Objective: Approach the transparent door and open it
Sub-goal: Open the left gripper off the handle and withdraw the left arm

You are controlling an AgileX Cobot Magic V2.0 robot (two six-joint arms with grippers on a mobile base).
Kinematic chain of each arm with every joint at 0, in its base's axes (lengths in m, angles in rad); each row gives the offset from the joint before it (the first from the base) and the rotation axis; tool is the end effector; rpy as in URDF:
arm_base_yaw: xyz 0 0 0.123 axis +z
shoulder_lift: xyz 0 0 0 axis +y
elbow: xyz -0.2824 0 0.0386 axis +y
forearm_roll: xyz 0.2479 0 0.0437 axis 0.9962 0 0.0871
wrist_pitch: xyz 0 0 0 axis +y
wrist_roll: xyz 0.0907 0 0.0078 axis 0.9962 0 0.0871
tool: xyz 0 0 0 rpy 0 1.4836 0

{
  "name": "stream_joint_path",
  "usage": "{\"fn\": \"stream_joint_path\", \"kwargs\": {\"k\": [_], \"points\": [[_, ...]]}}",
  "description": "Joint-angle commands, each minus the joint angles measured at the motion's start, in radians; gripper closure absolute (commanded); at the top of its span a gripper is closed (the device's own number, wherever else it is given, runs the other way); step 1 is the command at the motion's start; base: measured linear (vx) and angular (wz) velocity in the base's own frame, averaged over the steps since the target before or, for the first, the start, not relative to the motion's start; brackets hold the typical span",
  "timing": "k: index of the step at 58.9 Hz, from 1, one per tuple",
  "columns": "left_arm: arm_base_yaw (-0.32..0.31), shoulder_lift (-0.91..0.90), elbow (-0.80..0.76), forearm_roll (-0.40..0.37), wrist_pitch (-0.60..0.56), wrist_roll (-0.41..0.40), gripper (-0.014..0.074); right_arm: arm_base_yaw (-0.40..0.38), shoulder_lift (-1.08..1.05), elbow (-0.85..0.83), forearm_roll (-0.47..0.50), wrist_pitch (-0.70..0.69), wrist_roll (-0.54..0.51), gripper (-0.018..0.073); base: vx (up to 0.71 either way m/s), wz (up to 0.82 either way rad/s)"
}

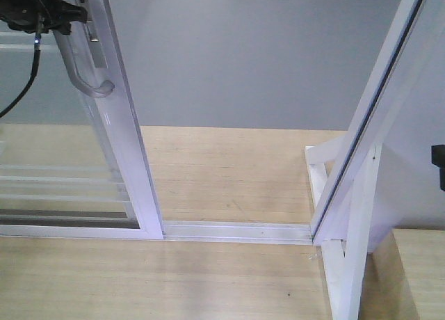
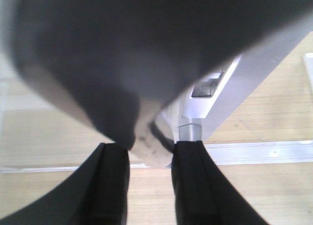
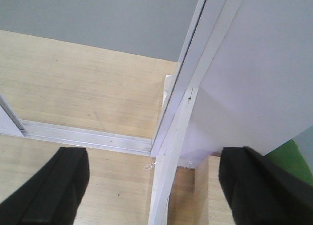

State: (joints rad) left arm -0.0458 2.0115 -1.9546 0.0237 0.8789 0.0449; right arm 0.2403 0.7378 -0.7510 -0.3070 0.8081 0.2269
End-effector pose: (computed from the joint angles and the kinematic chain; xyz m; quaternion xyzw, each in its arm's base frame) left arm 0.4650 -0.0196 0.3231 0.0463 0.9343 0.0110 0.3533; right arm 0.1340 0.0123 0.3323 -0.0557 0.8973 -0.0450 0.4356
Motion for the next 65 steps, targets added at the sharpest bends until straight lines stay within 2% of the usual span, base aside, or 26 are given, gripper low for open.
{"fn": "stream_joint_path", "kwargs": {"k": [1,8,17,22,29,36,41,46,55,58,61,65], "points": [[-0.011,-0.109,-0.057,-0.040,-0.071,-0.006,0.0575,-0.003,-0.004,-0.029,-0.026,-0.066,0.003,-0.0035,0.00,0.00],[-0.011,-0.124,-0.057,-0.039,-0.041,-0.001,0.0506,-0.003,-0.004,-0.029,-0.026,-0.067,0.003,-0.0035,0.00,0.00],[-0.011,-0.136,-0.057,-0.024,-0.021,0.020,0.0328,-0.003,-0.004,-0.029,-0.026,-0.067,0.002,-0.0035,0.00,0.00],[-0.011,-0.148,-0.057,-0.024,0.050,0.019,0.0200,-0.003,-0.004,-0.029,-0.026,-0.073,0.002,-0.0035,0.00,0.00],[-0.011,-0.183,-0.058,-0.031,0.145,0.020,0.0092,-0.003,-0.004,-0.029,-0.026,-0.077,0.002,-0.0035,0.00,0.00],[-0.011,-0.229,-0.058,-0.054,0.155,0.020,0.0085,-0.003,-0.004,-0.029,-0.026,-0.079,0.002,-0.0035,0.00,0.00],[-0.011,-0.274,-0.058,-0.088,0.169,0.069,0.0094,-0.003,-0.004,-0.029,-0.026,-0.084,0.002,-0.0035,0.00,0.00],[-0.011,-0.323,-0.057,-0.139,0.178,0.152,0.0104,-0.003,-0.004,-0.029,-0.026,-0.089,0.002,-0.0035,0.00,0.00],[-0.011,-0.393,-0.051,-0.302,0.136,0.369,0.0124,-0.003,-0.004,-0.029,-0.026,-0.097,0.002,-0.0035,0.00,0.00],[-0.011,-0.415,-0.016,-0.351,0.091,0.413,0.0130,-0.003,-0.004,-0.029,-0.026,-0.104,0.002,-0.0035,0.00,0.00],[-0.011,-0.436,0.048,-0.388,0.019,0.402,0.0132,-0.003,-0.004,-0.029,-0.026,-0.114,0.003,-0.0035,0.00,0.00],[-0.011,-0.468,0.182,-0.394,-0.123,0.321,0.0132,-0.003,-0.004,-0.029,-0.026,-0.121,0.003,-0.0035,0.00,0.00]]}}
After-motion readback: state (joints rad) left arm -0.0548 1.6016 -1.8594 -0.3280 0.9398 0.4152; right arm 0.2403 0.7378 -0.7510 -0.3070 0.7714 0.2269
